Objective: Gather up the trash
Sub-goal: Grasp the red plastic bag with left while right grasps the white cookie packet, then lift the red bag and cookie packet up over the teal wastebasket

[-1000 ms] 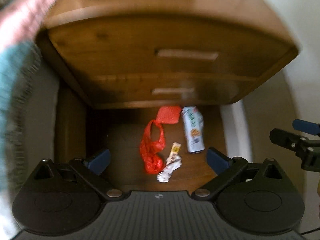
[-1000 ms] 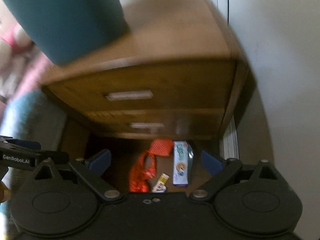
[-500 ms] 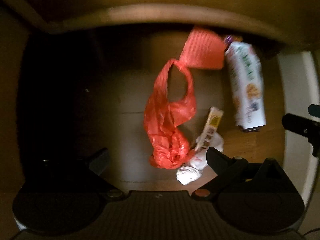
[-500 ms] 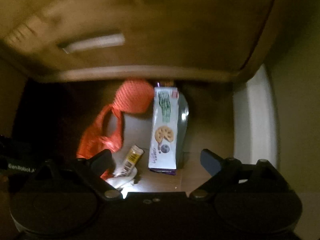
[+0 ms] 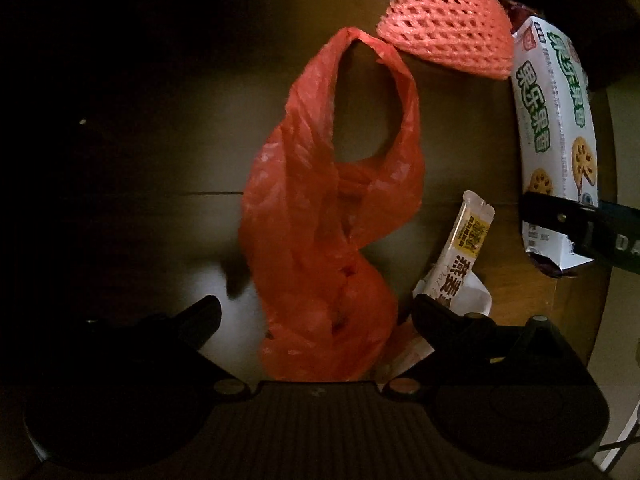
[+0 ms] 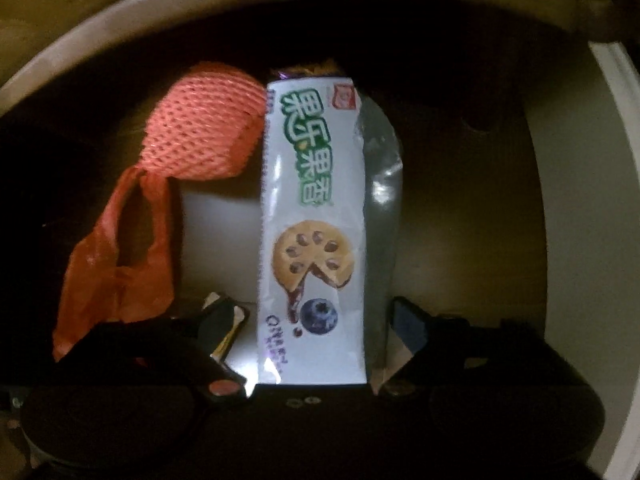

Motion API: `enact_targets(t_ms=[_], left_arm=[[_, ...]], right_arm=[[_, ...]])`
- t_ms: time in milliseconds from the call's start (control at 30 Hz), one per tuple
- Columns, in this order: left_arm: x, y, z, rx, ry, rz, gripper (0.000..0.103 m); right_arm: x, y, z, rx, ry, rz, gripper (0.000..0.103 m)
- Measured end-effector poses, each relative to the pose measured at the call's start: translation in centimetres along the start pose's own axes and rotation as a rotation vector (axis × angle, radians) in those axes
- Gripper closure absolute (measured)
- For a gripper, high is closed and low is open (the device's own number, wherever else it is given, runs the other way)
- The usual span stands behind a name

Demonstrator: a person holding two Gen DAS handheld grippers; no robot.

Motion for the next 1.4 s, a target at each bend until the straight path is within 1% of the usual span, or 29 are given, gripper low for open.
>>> enact_targets(t_ms=[33,67,100,133,167,233,367,500,667,700,833,967,1033,1233,1300,1400], left_arm=[[-0.1,0.0,-0.1,0.000,0.006,0.000,0.007],[-0.2,0.1,-0.2,0.003,0.014,0.000,0.016],[-0.3,0.1,-0.2,0.010,0.020,0.002,0.023],[-0.3,0.2,-0.3,0.020,0.025,0.007,0.036],[-0.5,0.2,-0.4,0.028,0.029,0.013,0.038],[-0.5,0.3,-0.9,0.028,0.025,0.026,0.039],[-0.9,0.4,-0.4,0.024,-0.008,0.024,0.042],[-1.5,0.3,1.1,0.021,-0.020,0.036,0.043],[-1.9,1.6,4.9,0.020,-0.018,0.065,0.043],[-2.4,1.4,5.7,0.018,-0.017,0.069,0.043],[-2.7,3.5,11.2,-0.002,-0.003,0.067,0.043],[-2.4,5.5,16.8,-0.024,0.004,0.056,0.043],[-2.5,6.8,20.7,-0.038,0.006,0.052,0.043],[-3.0,10.7,31.9,-0.072,0.050,0.050,0.043],[-3.2,11.9,35.6,-0.087,0.064,0.044,0.043],[-3.5,13.4,41.4,-0.124,0.076,0.032,0.043]], right_arm=[[0.0,0.1,-0.1,0.005,0.001,-0.003,0.025],[-0.1,0.2,-0.3,0.009,0.005,-0.005,0.027],[-0.1,0.2,-0.5,0.012,0.008,-0.005,0.030],[-0.2,0.3,-0.7,0.015,0.013,-0.005,0.035],[-0.3,0.3,-0.7,0.017,0.016,-0.006,0.038],[-0.6,0.4,-0.9,0.022,0.010,-0.012,0.052],[-0.9,0.4,-0.5,0.025,0.019,-0.011,0.060],[-0.6,0.7,1.0,0.028,0.022,-0.001,0.062],[-0.5,3.0,4.7,0.051,0.012,-0.034,0.063],[-0.4,3.6,5.7,0.058,0.006,-0.039,0.063],[0.0,6.1,10.8,0.070,-0.001,-0.046,0.063],[0.8,8.1,17.3,0.060,-0.026,-0.068,0.063],[1.4,9.0,21.0,0.046,-0.037,-0.073,0.062],[3.6,11.0,32.8,-0.003,-0.052,-0.060,0.062],[4.3,11.3,37.0,-0.027,-0.061,-0.056,0.062],[5.5,11.5,42.2,-0.058,-0.070,-0.039,0.062]])
Point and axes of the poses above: each gripper's, at about its wrist camera, not at the fingertips, and z roughly against the way its jaws point, x to its left, y to its underside, the point moved 5 cm from there along -z, roughly the way its jaws point, and after that the axes turned 9 degrees about x, right-handed, at the moved point
